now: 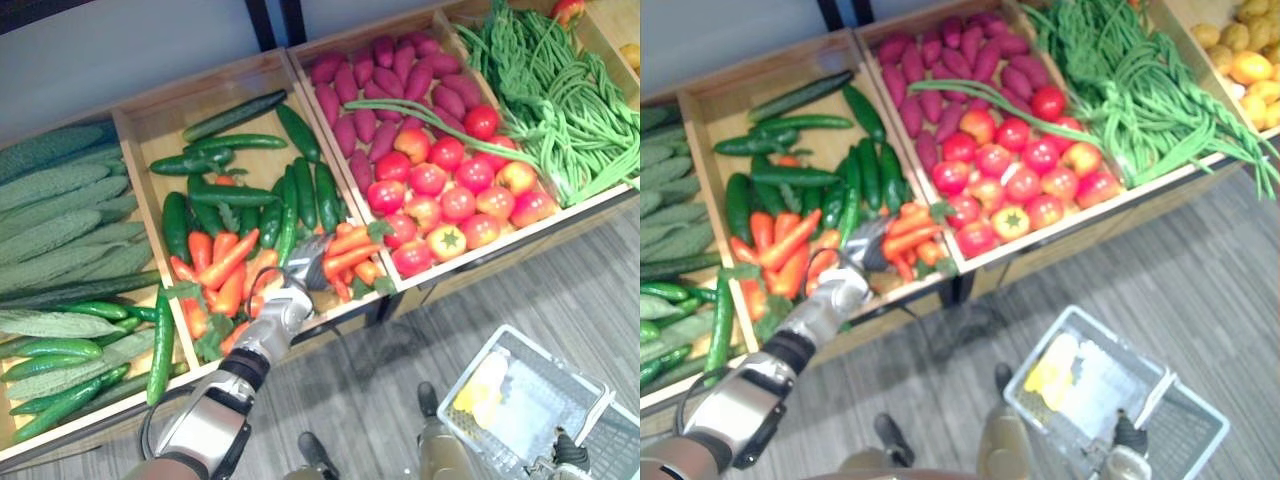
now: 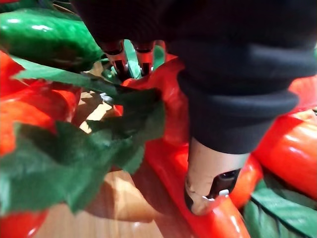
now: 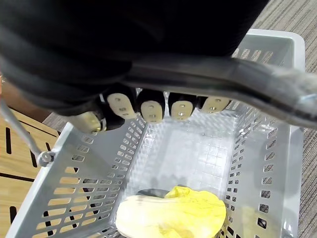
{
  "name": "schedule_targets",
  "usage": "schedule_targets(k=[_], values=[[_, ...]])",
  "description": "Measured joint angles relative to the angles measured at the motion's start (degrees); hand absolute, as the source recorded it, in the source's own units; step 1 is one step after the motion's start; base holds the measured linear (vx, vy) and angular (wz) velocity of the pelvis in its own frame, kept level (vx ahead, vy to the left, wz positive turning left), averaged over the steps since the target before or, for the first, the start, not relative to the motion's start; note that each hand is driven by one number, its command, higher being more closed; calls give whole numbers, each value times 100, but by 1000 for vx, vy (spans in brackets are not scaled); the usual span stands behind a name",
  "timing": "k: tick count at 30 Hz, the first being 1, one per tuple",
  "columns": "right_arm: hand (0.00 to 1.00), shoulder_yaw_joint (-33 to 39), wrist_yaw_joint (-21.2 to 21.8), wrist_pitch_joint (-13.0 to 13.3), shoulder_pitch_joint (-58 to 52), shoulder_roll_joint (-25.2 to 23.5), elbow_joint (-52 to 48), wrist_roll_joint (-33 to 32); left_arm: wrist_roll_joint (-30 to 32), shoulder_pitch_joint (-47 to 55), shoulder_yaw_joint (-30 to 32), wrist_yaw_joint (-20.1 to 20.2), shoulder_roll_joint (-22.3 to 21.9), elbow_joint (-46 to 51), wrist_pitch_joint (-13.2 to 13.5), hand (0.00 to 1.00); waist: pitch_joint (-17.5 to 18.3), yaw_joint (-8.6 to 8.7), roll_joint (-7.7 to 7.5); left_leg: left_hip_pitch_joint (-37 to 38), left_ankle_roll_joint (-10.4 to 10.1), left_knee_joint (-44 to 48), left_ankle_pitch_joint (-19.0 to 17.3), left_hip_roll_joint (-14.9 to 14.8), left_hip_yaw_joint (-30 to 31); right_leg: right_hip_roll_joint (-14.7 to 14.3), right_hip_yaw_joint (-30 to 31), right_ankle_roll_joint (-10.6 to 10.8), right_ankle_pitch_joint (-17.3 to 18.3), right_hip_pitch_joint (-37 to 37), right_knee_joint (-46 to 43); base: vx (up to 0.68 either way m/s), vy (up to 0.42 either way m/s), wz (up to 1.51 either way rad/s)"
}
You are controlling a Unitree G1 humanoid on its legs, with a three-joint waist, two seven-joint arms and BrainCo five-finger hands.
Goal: Pick vegetable in the basket
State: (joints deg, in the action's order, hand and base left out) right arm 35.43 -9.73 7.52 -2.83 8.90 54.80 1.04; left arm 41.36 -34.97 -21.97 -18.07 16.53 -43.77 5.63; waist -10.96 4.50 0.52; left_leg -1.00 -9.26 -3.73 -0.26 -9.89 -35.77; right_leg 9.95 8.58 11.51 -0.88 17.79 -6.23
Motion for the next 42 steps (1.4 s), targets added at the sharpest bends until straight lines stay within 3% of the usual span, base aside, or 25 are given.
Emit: schedule_targets(k=[11, 16, 23, 28, 35, 42], values=[[100, 0, -9, 0, 1, 0, 5, 0, 1, -428, 28, -90, -50, 3, -11, 100, -8, 6, -14, 7, 3, -4, 3, 0, 10, -6, -4, 60, -55, -5, 1, 0, 0, 0], [100, 12, -10, -20, 0, -45, 15, 1, 0, -390, 35, -74, -30, 3, -11, 100, -52, 6, -89, 50, 6, -1, 4, 5, 52, 18, -41, 67, -142, -78, 9, 1, -4, 4], [100, 27, -35, -104, -23, -88, 29, 3, -3, -13, 101, 18, 125, 30, 5, 100, -74, 13, -127, 210, 12, 8, 7, 40, 215, 120, -346, 58, -136, -417, 154, -10, -17, 11], [100, 121, -98, -132, -28, -84, 28, 21, -3, 514, 103, 110, 328, 647, 23, 100, -56, 1, -97, 216, 63, 22, 50, 59, 388, 160, -549, -26, -82, -569, 221, -22, -34, 15], [100, 298, -87, -238, -81, 31, 31, 134, -5, 1204, 90, 258, 1021, 1834, 313, 100, 38, -21, -76, 310, 98, -15, 100, 95, 634, 210, -800, -54, -60, -813, 221, -9, -13, 17], [100, 514, 43, -255, -210, 662, 193, 587, -7, 1563, -28, 284, 1390, 2781, 653, 100, 447, -171, -101, 398, 110, -173, 186, 126, 703, 208, -809, -49, -60, -921, 250, 3, -10, 6]])
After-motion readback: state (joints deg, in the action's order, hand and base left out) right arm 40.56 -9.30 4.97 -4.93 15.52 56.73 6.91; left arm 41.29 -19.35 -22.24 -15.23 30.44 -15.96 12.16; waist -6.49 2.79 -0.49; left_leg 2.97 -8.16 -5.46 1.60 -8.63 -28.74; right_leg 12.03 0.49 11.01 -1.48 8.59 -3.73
